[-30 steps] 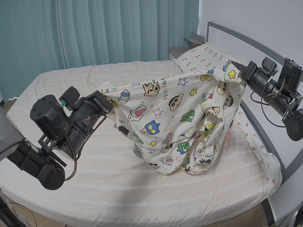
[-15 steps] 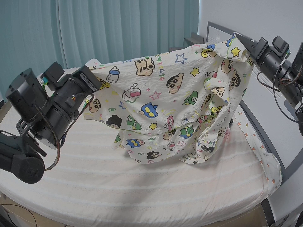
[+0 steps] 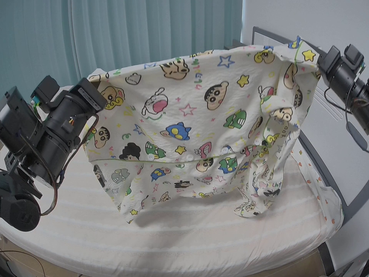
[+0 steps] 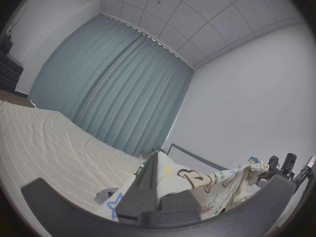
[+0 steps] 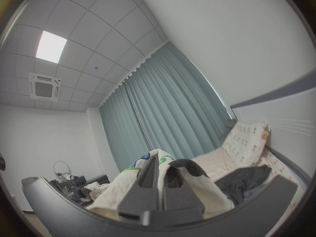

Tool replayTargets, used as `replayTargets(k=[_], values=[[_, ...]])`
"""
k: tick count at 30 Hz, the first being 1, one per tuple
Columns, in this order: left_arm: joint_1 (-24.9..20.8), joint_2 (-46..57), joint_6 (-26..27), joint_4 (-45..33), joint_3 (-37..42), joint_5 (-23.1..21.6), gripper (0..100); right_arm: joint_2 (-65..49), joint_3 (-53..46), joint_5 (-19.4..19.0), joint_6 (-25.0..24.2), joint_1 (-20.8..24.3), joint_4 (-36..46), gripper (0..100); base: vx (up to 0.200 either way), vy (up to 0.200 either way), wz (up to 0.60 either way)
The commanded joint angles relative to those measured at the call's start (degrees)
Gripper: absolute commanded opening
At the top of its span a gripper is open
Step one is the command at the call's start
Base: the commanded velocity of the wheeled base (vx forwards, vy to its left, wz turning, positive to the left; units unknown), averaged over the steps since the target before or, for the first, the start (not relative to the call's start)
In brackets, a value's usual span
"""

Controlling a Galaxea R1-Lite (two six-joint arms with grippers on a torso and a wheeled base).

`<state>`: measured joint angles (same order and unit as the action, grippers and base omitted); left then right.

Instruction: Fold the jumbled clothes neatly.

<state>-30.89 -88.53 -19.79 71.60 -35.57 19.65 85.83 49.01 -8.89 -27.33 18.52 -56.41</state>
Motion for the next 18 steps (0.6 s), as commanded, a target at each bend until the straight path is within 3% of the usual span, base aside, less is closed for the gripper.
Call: replayTargets(k=[1, 5, 10, 14, 18], values=[[-1.63, -3.14, -2.98, 0.39, 3.67, 0.12, 0, 1.44, -7.70, -0.87, -0.27, 0.12, -0.46, 0, 0.000, 0.000, 0.00], [-2.68, -3.93, -4.12, 0.39, 4.11, 0.12, 0, 1.62, -9.19, -0.78, -0.35, 0.12, -0.46, 0, 0.000, 0.000, 0.00], [-4.18, -7.27, -5.62, 0.39, 7.10, 0.12, 0, 1.44, -12.97, -0.61, -4.92, 2.05, -0.72, 0, 0.000, 0.000, 0.00], [-4.44, -8.06, -7.55, 0.39, 7.10, 0.12, 0, 1.97, -12.97, -0.69, -5.63, 2.22, -0.90, 0, 0.000, 0.000, 0.00], [-4.44, -7.89, -8.16, 0.39, 7.27, 0.12, 0, 1.53, -12.44, -0.61, -5.63, 2.22, -0.90, 0, -0.200, 0.000, 0.00]])
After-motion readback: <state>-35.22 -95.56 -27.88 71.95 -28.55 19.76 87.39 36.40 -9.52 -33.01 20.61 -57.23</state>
